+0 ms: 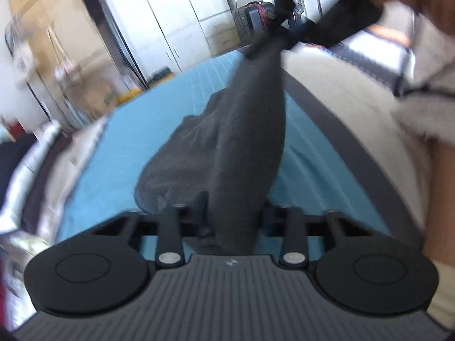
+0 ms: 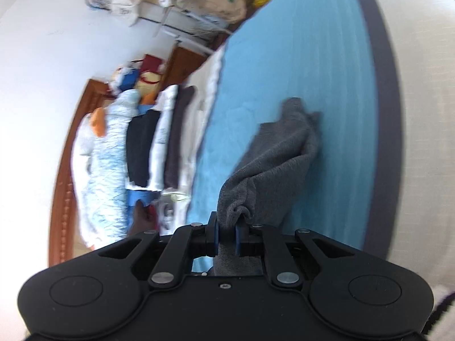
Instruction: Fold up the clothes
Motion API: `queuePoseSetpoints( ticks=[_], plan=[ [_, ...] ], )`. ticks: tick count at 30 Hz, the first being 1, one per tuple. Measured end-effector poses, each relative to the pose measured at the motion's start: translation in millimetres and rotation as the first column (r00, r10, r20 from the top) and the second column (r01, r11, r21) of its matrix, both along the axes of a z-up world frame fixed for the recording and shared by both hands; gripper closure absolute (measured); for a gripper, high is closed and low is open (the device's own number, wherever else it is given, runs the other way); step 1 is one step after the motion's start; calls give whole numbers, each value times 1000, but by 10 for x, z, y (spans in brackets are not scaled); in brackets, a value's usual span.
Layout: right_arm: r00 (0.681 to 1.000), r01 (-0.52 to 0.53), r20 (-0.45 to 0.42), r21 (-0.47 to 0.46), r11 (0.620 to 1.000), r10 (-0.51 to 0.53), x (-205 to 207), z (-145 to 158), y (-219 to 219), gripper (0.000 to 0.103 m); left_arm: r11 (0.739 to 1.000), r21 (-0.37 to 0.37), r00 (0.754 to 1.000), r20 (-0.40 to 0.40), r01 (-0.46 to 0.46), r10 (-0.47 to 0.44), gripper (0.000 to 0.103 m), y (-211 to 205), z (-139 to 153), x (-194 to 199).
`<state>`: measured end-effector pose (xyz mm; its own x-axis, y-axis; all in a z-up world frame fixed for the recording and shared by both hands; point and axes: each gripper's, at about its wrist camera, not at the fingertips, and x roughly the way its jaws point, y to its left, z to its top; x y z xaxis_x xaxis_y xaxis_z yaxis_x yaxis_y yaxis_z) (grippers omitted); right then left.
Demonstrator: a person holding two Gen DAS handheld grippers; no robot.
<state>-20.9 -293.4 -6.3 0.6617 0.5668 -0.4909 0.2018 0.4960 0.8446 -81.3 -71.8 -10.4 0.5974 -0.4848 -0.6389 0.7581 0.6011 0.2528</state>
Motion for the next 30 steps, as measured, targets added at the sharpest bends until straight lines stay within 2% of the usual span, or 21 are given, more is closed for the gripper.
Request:
queuePoseSetpoints(
  ticks=[3, 10, 13, 15, 16, 18, 19, 22, 25, 26, 27, 30],
  plan=[
    [999, 17, -44, -16, 1000, -18, -3, -51, -92, 90, 999, -53, 996, -89, -10, 5, 71, 34, 201, 224],
    [991, 43, -126, -67, 997, -52, 294, 7, -225, 87, 996, -85, 994, -100, 35, -43, 68, -52, 430, 745],
    [991, 52, -119, -98, 994, -64, 545, 30, -232, 85, 989, -146, 990, -142, 0, -21, 67, -43, 395, 1006],
    [993, 53, -98, -110, 992, -64, 746, -19, -250, 84, 972, -225, 972, -233, -64, 10, 67, 37, 311, 1253],
    [994, 45, -93, -124, 991, -57, 836, -59, -252, 84, 961, -250, 956, -292, -118, 41, 67, 79, 262, 1391],
    [997, 27, -66, -128, 991, -35, 977, -163, -241, 82, 938, -256, 909, -401, -235, 119, 68, 132, 150, 1622],
    [998, 21, -52, -102, 995, -26, 1005, -227, -247, 82, 930, -251, 894, -425, -268, 143, 68, 136, 103, 1664],
    [999, 50, -14, -39, 998, -51, 998, -389, -294, 79, 916, -279, 891, -430, -287, 148, 68, 163, -30, 1642],
    [998, 55, 35, -59, 997, -53, 959, -327, -330, 73, 893, -316, 875, -461, -320, 151, 65, 236, -125, 1683],
    [995, 63, 77, -68, 996, -58, 920, -262, -319, 62, 885, -328, 871, -468, -331, 152, 62, 259, -151, 1695],
    [991, 72, 120, -76, 995, -62, 882, -198, -308, 57, 878, -337, 871, -464, -341, 160, 61, 280, -159, 1697],
    [973, 52, 229, -59, 997, -38, 811, -63, -253, 57, 854, -367, 873, -453, -369, 183, 60, 341, -182, 1705]
  ],
)
